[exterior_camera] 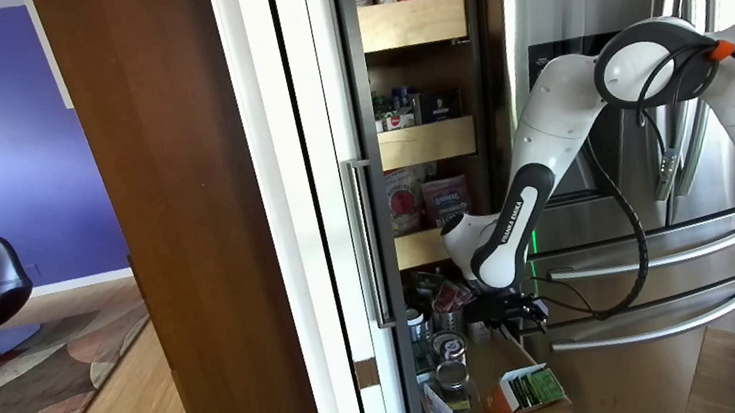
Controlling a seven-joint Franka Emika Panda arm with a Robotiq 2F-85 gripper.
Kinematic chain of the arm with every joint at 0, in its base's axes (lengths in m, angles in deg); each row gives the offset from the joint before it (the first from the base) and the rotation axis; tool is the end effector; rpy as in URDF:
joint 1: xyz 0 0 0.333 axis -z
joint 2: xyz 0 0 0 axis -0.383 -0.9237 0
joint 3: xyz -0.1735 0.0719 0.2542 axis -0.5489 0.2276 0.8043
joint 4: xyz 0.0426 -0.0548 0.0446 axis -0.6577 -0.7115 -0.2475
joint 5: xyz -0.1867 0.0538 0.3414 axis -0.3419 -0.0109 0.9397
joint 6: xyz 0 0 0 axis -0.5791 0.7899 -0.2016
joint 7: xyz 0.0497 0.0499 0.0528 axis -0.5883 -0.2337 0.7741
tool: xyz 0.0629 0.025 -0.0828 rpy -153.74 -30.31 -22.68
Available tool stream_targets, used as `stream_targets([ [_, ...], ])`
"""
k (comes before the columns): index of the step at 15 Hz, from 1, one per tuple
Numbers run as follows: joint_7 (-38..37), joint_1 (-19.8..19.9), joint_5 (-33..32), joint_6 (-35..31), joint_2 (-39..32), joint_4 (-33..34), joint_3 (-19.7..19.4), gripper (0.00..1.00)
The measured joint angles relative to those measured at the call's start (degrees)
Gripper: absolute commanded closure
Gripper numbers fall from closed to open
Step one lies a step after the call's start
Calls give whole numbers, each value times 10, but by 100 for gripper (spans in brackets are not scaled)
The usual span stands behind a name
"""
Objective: Move the box in the drawer forward, the place it horizontally
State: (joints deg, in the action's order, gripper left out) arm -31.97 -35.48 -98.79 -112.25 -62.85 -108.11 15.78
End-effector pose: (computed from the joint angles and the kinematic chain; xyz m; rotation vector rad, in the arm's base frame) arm 0.5012 0.0263 0.1415 2.2266 -1.5550 -0.1080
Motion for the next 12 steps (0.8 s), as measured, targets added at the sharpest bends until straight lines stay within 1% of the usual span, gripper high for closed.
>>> stream_targets([
  [2, -1, 11, 44, -20, -1, 1, 12, 0],
  [4, 0, 27, 104, -39, -5, 1, 29, 0],
  [6, -7, 34, 149, -71, -11, -1, 38, 0],
  [8, -19, 35, 168, -112, -20, -5, 39, 0],
  [12, -26, 34, 173, -124, -26, -7, 39, 0],
])
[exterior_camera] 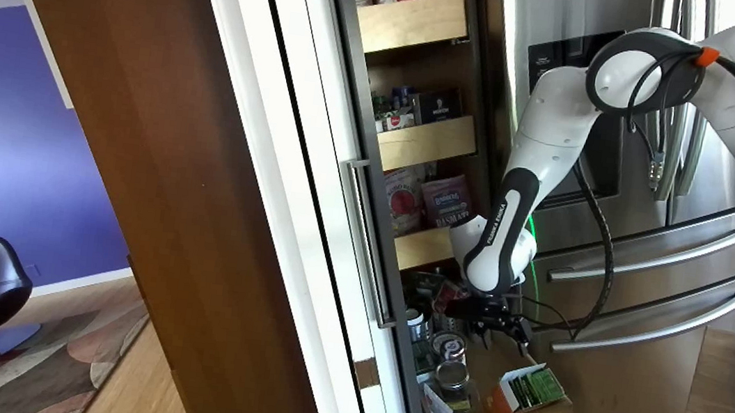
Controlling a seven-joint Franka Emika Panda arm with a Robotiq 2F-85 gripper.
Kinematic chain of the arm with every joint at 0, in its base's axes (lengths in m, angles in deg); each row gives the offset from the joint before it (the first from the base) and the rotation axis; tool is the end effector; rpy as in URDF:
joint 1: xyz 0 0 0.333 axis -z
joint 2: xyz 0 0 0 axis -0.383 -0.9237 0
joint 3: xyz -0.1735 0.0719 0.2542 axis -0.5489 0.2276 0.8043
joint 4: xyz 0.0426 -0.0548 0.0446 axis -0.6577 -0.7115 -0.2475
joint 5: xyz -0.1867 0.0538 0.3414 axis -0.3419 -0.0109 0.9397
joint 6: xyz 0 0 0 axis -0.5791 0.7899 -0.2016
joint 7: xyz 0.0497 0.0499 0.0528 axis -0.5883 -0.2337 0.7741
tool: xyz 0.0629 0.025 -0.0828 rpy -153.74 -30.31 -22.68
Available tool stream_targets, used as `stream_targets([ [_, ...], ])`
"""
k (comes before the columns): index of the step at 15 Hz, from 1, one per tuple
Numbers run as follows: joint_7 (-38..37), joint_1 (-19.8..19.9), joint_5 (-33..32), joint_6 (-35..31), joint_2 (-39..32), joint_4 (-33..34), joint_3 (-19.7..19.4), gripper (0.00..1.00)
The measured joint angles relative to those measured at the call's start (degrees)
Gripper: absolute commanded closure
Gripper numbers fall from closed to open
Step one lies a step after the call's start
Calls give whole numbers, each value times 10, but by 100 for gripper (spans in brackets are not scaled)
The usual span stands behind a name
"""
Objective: Move the box in the drawer forward, the place it horizontally
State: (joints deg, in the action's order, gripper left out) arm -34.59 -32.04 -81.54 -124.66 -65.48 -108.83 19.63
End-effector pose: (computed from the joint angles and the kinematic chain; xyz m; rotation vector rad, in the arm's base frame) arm 0.5117 0.0371 0.1241 2.1660 -2.0261 -0.1628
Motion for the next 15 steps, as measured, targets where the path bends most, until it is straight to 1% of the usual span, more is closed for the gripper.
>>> stream_targets([
  [3, -13, -5, 0, -2, 0, 4, -4, 0],
  [8, -27, -12, 4, -32, -10, 3, 6, 0],
  [13, -28, -11, 37, -32, -26, -2, 19, 0],
  [14, -28, -11, 42, -32, -29, -3, 20, 8],
  [15, -30, -11, 44, -33, -31, -3, 20, 19],
])
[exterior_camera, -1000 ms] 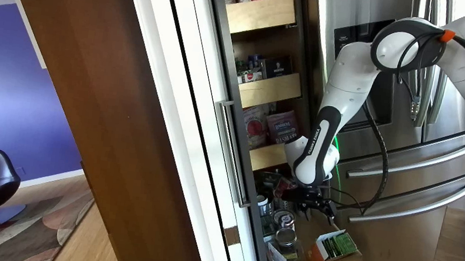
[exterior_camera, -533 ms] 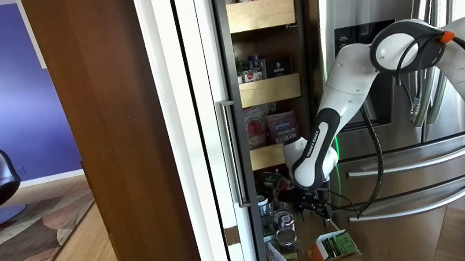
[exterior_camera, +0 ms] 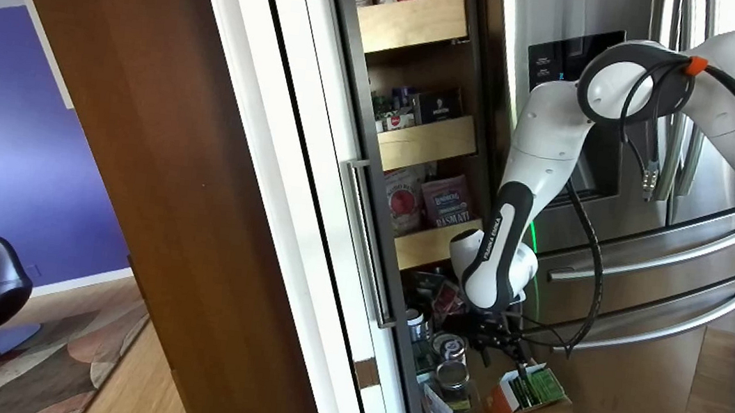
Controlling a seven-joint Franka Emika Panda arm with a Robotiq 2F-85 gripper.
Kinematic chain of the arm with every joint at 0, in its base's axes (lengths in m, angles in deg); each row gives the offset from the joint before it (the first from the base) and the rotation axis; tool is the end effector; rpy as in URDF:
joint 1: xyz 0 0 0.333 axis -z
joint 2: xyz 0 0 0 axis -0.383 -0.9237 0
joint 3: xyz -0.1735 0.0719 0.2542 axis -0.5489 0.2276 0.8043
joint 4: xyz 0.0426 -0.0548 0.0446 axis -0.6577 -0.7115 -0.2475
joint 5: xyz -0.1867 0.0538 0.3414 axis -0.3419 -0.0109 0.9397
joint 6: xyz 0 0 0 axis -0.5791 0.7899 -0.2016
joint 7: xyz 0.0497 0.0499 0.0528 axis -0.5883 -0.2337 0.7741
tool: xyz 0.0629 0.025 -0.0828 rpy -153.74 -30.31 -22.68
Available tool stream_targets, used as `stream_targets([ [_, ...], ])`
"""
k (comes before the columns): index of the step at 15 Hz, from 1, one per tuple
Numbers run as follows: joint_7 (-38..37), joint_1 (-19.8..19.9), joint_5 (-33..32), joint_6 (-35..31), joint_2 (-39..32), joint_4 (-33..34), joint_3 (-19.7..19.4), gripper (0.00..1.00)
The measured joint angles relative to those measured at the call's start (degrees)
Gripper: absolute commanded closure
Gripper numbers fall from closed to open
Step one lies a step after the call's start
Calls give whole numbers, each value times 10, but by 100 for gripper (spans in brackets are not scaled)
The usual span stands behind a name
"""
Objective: Move the box in the drawer forward, the place it horizontally
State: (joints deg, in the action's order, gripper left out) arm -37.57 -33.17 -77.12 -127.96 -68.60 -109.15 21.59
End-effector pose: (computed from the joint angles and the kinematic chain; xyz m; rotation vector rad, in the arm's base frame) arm 0.5013 0.0626 0.0980 2.1070 -2.1146 -0.2054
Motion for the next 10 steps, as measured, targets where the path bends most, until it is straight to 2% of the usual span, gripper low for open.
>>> stream_targets([
  [1, -3, 0, 1, -4, -2, 0, 0, 34],
  [9, -50, -15, 1, -45, -16, -1, -13, 96],
  [10, -56, -19, 1, -45, -16, -1, -15, 99],
])
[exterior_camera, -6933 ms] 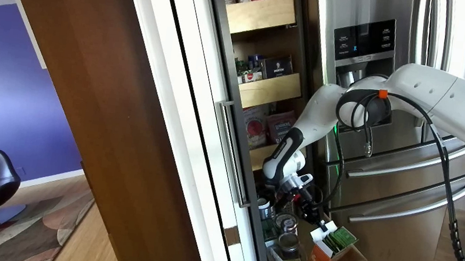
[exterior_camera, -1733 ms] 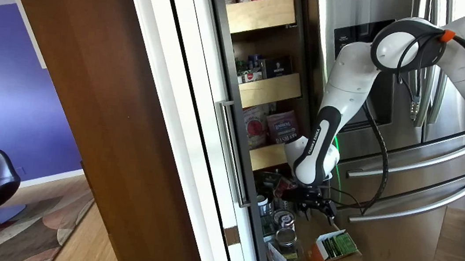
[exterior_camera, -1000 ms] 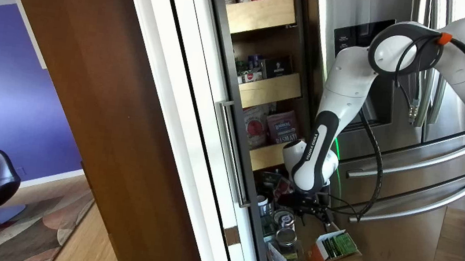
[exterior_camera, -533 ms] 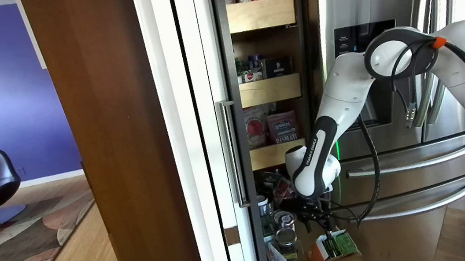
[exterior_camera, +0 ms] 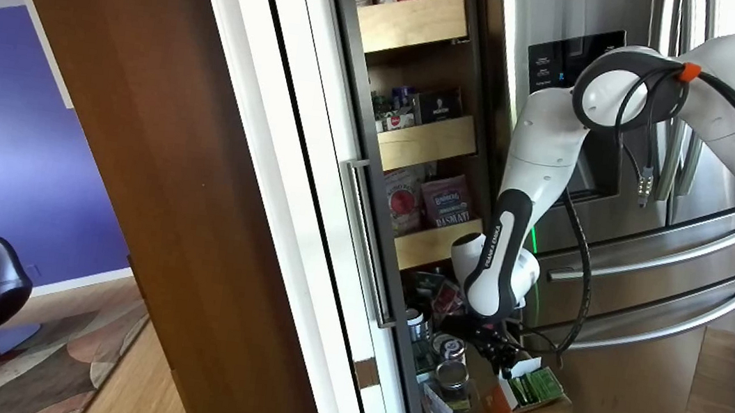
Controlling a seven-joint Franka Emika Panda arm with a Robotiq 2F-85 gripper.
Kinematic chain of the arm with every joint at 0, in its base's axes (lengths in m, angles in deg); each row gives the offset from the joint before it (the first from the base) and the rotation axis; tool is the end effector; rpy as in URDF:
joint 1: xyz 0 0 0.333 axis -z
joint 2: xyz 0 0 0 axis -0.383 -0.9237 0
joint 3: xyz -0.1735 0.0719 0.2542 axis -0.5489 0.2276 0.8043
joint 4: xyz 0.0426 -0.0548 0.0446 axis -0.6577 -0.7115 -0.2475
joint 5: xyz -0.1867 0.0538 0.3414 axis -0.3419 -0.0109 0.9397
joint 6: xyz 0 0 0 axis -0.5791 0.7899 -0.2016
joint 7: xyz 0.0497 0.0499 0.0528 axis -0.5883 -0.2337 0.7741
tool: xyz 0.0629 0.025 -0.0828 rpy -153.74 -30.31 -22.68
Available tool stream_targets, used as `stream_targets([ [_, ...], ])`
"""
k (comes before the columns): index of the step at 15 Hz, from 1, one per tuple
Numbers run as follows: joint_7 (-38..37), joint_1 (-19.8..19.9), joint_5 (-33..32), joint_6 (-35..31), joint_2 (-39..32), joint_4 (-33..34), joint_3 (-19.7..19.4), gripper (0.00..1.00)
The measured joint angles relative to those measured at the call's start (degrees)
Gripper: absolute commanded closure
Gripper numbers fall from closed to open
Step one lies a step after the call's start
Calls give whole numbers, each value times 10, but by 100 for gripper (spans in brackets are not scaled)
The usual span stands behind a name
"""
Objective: Move the box in the drawer forward, the place it horizontally
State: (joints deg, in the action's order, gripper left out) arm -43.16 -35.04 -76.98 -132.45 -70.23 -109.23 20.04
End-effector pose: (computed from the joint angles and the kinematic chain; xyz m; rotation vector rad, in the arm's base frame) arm 0.5035 0.0632 0.0892 2.0257 -2.2275 -0.1253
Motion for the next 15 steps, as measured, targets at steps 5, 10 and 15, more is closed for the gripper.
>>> stream_targets([
  [5, -15, -12, 0, 0, 0, -5, -6, 100],
  [10, -37, -26, -5, 41, 15, -18, -18, 100],
  [15, -32, -24, -9, 175, 42, -4, -18, 100],
])
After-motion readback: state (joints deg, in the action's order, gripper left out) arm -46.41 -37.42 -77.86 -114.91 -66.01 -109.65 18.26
